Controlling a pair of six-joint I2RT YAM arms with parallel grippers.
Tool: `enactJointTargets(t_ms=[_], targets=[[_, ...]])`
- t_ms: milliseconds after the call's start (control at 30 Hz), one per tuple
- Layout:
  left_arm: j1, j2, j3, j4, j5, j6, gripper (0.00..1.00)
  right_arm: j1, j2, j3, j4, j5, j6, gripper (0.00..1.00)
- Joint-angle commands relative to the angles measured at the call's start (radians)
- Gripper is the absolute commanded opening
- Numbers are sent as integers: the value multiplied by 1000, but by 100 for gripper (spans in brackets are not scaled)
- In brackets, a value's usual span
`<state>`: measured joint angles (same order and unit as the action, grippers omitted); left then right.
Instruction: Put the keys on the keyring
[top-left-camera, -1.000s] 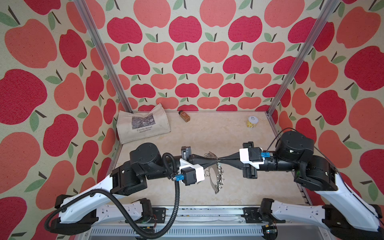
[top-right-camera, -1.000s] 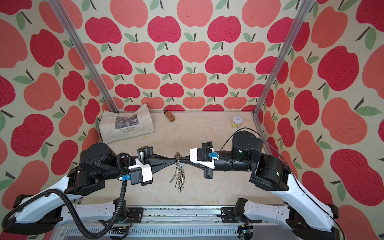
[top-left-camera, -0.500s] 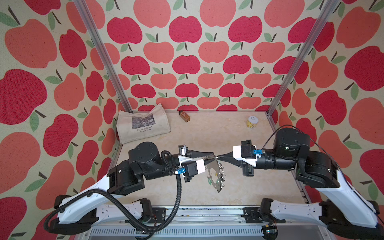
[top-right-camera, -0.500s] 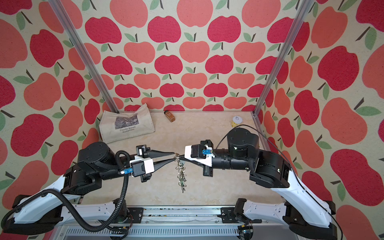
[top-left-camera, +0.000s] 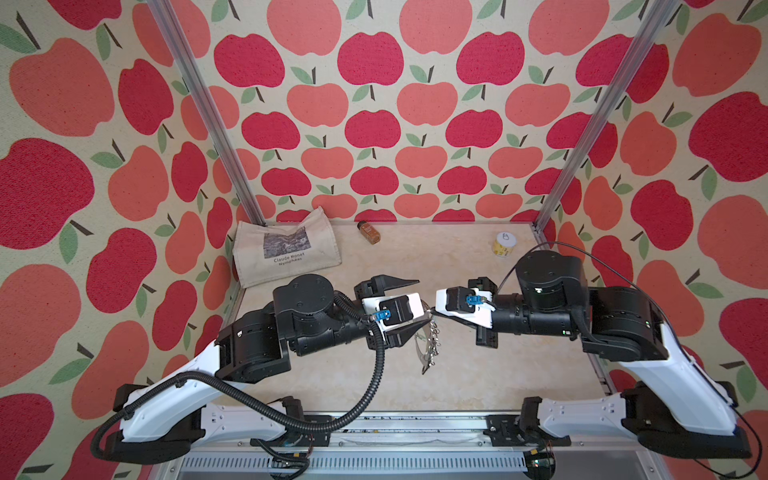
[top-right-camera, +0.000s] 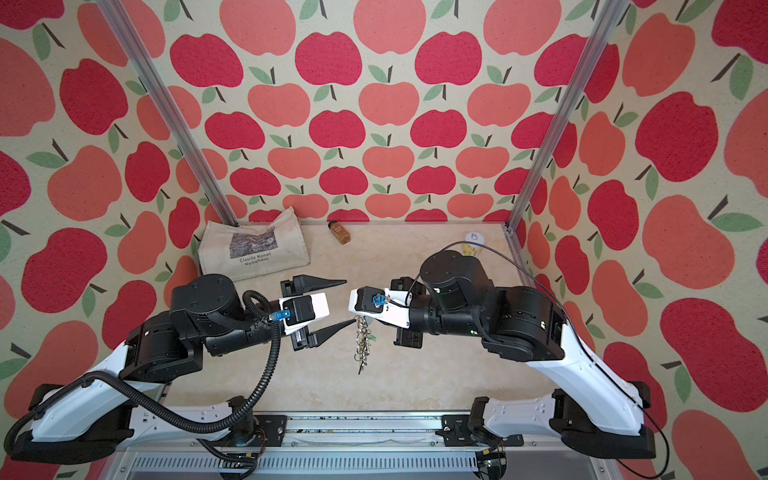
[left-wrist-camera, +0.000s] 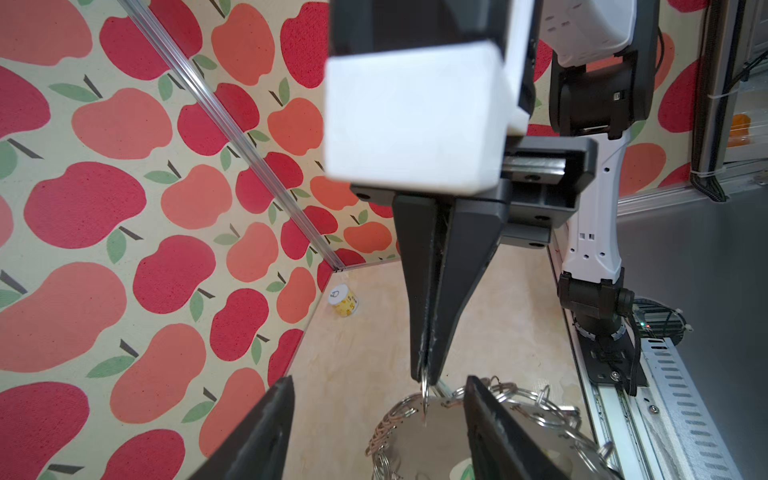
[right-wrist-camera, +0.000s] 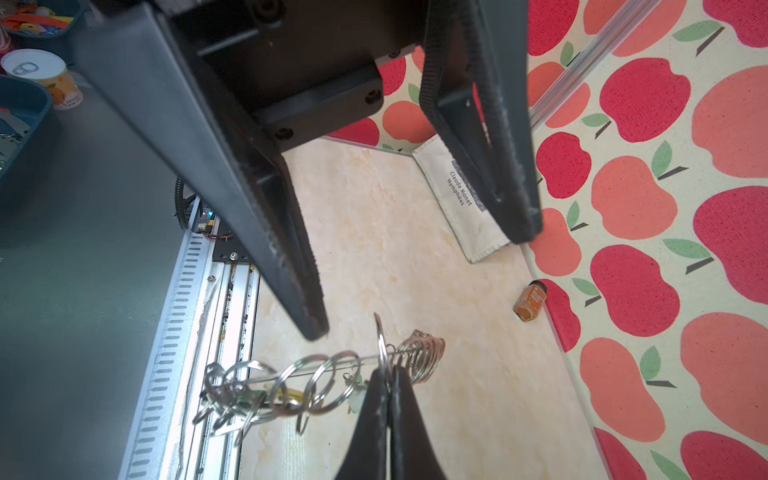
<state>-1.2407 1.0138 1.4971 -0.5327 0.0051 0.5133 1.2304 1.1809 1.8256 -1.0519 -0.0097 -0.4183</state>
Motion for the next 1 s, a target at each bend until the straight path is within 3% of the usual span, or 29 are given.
enactJointTargets(t_ms=[0,100,333,967], targets=[[-3,-9,-1,-4,-30,-37,71,8,-3,42,-5,47,-6,0],[-3,-8,-11,2,-11,-49,72,9,2,50,-15,65,1,0],[-1,30,3,-31,39,-50,43,8,14,54,-18,87,16,0],[18,69,17,-38,26,-29,28,9,-3,32,11,75,25,0]])
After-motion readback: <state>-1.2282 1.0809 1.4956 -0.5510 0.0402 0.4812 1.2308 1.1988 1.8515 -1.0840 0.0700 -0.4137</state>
